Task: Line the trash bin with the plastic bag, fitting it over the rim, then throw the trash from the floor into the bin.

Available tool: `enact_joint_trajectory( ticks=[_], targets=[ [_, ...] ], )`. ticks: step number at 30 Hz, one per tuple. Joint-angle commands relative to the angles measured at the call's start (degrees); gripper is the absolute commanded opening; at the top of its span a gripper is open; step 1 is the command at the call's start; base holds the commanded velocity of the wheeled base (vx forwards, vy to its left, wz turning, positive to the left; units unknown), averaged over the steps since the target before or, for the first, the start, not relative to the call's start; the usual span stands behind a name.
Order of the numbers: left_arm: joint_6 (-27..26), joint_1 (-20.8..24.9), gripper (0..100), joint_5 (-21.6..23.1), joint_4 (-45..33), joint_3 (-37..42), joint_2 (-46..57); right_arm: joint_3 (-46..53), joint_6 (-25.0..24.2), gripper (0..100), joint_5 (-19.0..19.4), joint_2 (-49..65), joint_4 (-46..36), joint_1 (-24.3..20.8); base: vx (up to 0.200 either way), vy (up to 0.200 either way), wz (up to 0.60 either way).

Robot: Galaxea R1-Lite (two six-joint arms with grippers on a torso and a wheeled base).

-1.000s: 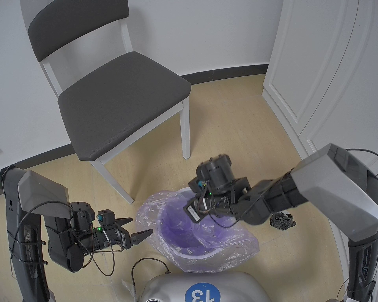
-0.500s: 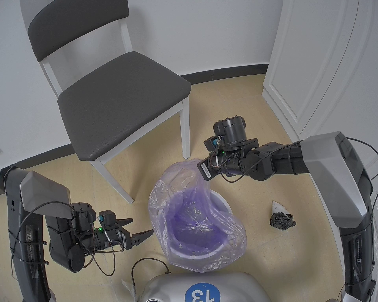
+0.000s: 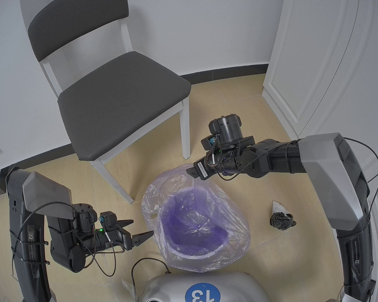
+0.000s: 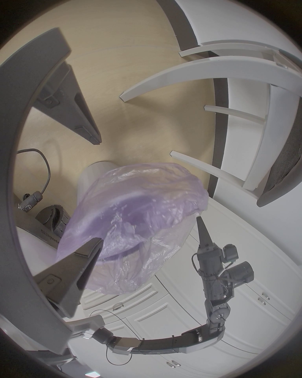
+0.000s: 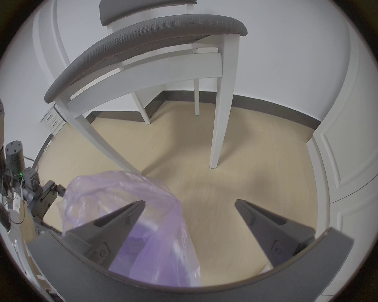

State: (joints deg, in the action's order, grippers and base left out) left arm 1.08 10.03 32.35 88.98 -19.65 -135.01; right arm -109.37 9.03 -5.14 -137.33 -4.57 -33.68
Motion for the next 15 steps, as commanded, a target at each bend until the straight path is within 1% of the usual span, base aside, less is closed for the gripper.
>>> enact_joint_trajectory(
  ticks=[1, 2, 4, 6, 11, 15],
  targets=[
    [0.0, 0.1, 100, 0.0, 1.0, 0.1, -0.1, 8.1, 0.6, 100, -0.2, 10.1, -4.7, -0.9, 0.0, 0.0, 0.0],
    [-0.1, 0.1, 100, 0.0, 1.0, 0.1, -0.1, 11.6, 1.3, 100, -0.2, 12.4, -7.3, -0.9, 0.0, 0.0, 0.0],
    [-0.1, 0.3, 100, 0.0, 1.0, 0.2, -0.2, 15.9, 2.2, 100, -0.2, 15.0, -9.9, -1.2, 0.0, 0.0, 0.0],
    [-0.2, 0.5, 100, 0.0, 1.0, 0.4, -0.3, 20.0, 1.6, 100, 0.0, 16.5, -10.7, -1.6, 0.0, 0.0, 0.0],
    [-1.0, 0.8, 100, 0.0, 1.0, 0.6, -0.6, 27.5, 1.6, 100, 0.3, 16.5, -8.8, -2.8, 0.0, 0.0, 0.0],
    [-1.0, 0.7, 100, 0.0, 1.0, 0.6, -0.6, 30.0, 1.4, 100, 1.4, 13.8, -3.0, -4.0, 0.0, 0.0, 0.0]
  ],
)
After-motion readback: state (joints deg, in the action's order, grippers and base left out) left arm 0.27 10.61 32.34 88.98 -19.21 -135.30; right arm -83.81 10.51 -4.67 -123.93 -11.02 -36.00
